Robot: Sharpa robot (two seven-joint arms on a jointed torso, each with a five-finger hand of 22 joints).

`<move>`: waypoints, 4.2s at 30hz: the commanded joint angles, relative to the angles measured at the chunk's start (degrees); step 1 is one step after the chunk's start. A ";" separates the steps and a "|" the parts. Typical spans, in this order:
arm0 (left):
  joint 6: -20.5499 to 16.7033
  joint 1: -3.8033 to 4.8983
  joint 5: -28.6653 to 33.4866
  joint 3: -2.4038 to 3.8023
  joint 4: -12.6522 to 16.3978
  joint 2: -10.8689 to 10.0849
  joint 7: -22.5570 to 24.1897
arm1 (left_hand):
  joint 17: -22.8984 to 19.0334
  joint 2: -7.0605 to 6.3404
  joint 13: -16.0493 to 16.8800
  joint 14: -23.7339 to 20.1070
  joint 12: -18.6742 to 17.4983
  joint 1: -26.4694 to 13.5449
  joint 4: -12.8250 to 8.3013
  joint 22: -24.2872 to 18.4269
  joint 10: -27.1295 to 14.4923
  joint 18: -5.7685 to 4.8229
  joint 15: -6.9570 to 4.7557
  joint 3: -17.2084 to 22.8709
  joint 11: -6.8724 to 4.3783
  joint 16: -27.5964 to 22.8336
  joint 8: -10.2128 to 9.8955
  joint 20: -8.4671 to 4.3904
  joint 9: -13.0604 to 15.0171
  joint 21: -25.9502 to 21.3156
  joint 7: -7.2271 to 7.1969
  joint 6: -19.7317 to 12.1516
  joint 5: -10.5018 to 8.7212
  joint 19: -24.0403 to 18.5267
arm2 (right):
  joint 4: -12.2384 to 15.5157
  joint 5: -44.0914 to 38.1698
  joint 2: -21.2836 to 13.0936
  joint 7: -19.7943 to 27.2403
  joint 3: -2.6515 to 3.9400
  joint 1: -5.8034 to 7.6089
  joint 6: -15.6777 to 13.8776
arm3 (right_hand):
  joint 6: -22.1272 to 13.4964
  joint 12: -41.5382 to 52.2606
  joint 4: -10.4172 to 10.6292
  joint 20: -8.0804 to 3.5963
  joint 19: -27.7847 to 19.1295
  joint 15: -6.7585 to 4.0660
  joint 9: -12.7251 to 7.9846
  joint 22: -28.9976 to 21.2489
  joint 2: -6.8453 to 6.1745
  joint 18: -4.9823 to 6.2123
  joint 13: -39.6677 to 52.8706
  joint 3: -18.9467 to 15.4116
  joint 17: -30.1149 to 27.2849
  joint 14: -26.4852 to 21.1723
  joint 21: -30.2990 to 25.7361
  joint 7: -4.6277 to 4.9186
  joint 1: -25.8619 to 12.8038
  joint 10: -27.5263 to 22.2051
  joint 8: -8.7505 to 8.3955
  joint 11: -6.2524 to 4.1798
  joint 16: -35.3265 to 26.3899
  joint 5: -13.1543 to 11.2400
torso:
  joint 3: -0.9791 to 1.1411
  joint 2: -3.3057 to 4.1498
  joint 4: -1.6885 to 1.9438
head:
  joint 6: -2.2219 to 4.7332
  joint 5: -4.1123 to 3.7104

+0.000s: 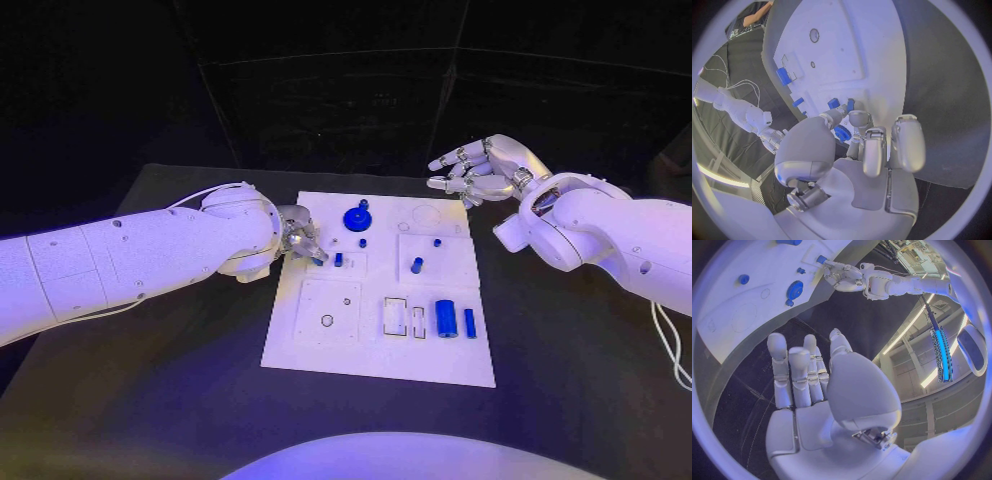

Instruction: Assemble the parts on the task board

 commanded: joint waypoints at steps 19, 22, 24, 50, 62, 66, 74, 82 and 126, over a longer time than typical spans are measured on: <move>0.68 -0.16 0.99 -0.14 -0.35 0.47 -1.40 | 15.09 -1.51 0.10 5.94 0.30 -4.36 1.92 0.79 0.52 -0.08 -0.76 -1.72 -0.52 0.36 0.88 -0.66 -0.08 0.88 -0.70 1.29 0.28 1.38 | 0.06 0.17 0.14 0.32 0.03 0.11 0.55 | -0.41 0.03 0.10 -0.01 0.34 -0.10 0.09 -0.31 0.63 1.11 -0.13 -0.57 -0.12 0.01 -0.57 0.03 -0.05 -0.40 0.19 -0.06 -0.44 0.21 | -0.05 -0.01 0.03 | -0.33 -0.08; 0.49 -0.16 0.99 -0.14 -0.38 0.50 -1.42 | 15.09 -1.76 0.09 5.94 0.34 -5.17 2.35 0.84 0.57 -0.09 -0.79 -2.02 -0.54 0.36 0.92 -0.69 -0.12 0.90 -0.71 1.37 0.28 1.40 | 0.05 0.17 0.15 0.32 0.03 0.11 0.51 | -0.41 0.03 0.10 -0.01 0.34 -0.10 0.09 -0.31 0.63 1.11 -0.13 -0.57 -0.12 0.01 -0.57 0.03 -0.05 -0.40 0.19 -0.06 -0.44 0.21 | -0.05 -0.01 0.06 | -0.34 -0.10; 0.42 -0.16 0.99 -0.14 -0.42 0.51 -1.43 | 15.09 -1.98 0.07 5.94 0.36 -5.68 2.62 0.91 0.59 -0.10 -0.80 -2.27 -0.54 0.36 0.95 -0.71 -0.14 0.95 -0.71 1.43 0.28 1.42 | 0.05 0.17 0.16 0.33 0.03 0.11 0.50 | -0.43 0.03 0.14 -0.01 0.30 -0.10 0.09 -0.38 0.62 1.12 -0.17 -0.63 -0.20 -0.02 -0.64 0.03 -0.10 -0.42 0.21 -0.05 -0.53 0.20 | -0.03 -0.03 0.04 | -0.36 -0.10; -4.47 -0.16 1.99 -0.10 -0.53 -0.04 0.23 | 15.09 -3.84 -1.08 5.94 0.07 -10.05 7.31 0.52 -0.13 0.02 -0.79 -11.19 -0.39 0.36 1.23 -0.77 -0.43 0.34 -0.51 0.92 0.27 1.25 | -0.03 0.17 0.17 0.39 0.03 0.11 0.55 | -0.57 0.03 0.31 0.01 0.08 -0.05 0.06 -0.74 0.60 1.17 -0.32 -0.90 -0.45 -0.17 -0.96 0.08 -0.29 -0.54 0.27 0.00 -0.84 0.20 | -0.06 -0.03 0.03 | -0.34 -0.17; -3.95 -0.14 3.92 -0.08 -0.34 -0.41 1.36 | 15.09 -2.48 -2.00 5.94 -0.42 -6.79 6.56 0.25 -0.86 0.09 -0.56 -12.26 -0.12 0.36 0.80 -0.60 -0.92 -0.04 -0.20 0.27 0.28 1.13 | -0.08 0.17 0.19 0.36 0.03 0.11 0.63 | -0.64 0.05 0.37 0.03 0.06 -0.03 0.05 -0.77 0.62 1.17 -0.37 -0.98 -0.44 -0.20 -1.01 0.10 -0.33 -0.58 0.29 0.02 -0.87 0.22 | -0.02 -0.03 0.06 | -0.43 -0.15; -3.00 -0.14 4.06 -0.09 -0.33 -0.45 1.26 | 15.09 -2.49 -2.03 5.94 -0.43 -6.64 6.50 0.29 -0.88 0.08 -0.55 -12.36 -0.11 0.36 0.79 -0.58 -0.94 -0.02 -0.19 0.28 0.27 1.14 | -0.10 0.17 0.20 0.35 0.03 0.11 0.65 | -0.64 0.05 0.37 0.03 0.06 -0.03 0.05 -0.77 0.62 1.17 -0.37 -0.98 -0.44 -0.20 -1.01 0.10 -0.33 -0.58 0.29 0.02 -0.87 0.22 | -0.02 -0.02 0.07 | -0.47 -0.13; -1.65 -0.14 4.14 -0.09 -0.34 -0.47 0.92 | 15.09 -2.87 -2.01 5.94 -0.36 -6.41 6.47 0.37 -0.89 0.06 -0.50 -13.15 -0.06 0.36 0.76 -0.53 -1.05 0.02 -0.13 0.34 0.27 1.15 | -0.14 0.17 0.24 0.35 0.03 0.11 0.65 | -0.64 0.05 0.37 0.03 0.06 -0.03 0.05 -0.77 0.62 1.17 -0.37 -0.98 -0.44 -0.20 -1.01 0.10 -0.33 -0.58 0.29 0.02 -0.87 0.22 | -0.01 -0.02 0.03 | -0.47 -0.11; -0.77 -0.14 4.15 -0.09 -0.34 -0.49 0.40 | 15.09 -3.06 -2.04 5.94 -0.35 -6.44 6.61 0.40 -0.90 0.06 -0.48 -13.74 -0.04 0.36 0.76 -0.51 -1.12 0.02 -0.13 0.41 0.27 1.16 | -0.18 0.17 0.26 0.34 0.03 0.11 0.66 | -0.65 0.06 0.37 0.03 0.07 -0.03 0.06 -0.77 0.66 1.17 -0.41 -1.00 -0.38 -0.20 -1.03 0.10 -0.29 -0.59 0.32 0.02 -0.84 0.26 | -0.03 -0.02 0.08 | -0.51 -0.10; -1.37 0.07 7.17 -0.06 0.61 -1.40 3.81 | 15.09 1.56 -3.66 5.94 -1.41 2.57 -2.40 0.16 -1.23 0.21 -0.33 6.50 0.05 0.36 0.72 -0.35 -2.39 -0.76 0.13 -1.36 0.42 0.99 | -0.55 0.17 0.44 -0.30 0.00 0.09 1.73 | -0.73 0.13 0.37 0.05 0.03 -0.03 0.06 -0.89 0.94 1.18 -0.62 -1.05 -0.47 -0.28 -1.21 0.09 -0.01 -0.69 0.49 0.01 -1.02 0.70 | -0.01 -0.09 0.09 | -0.57 -0.15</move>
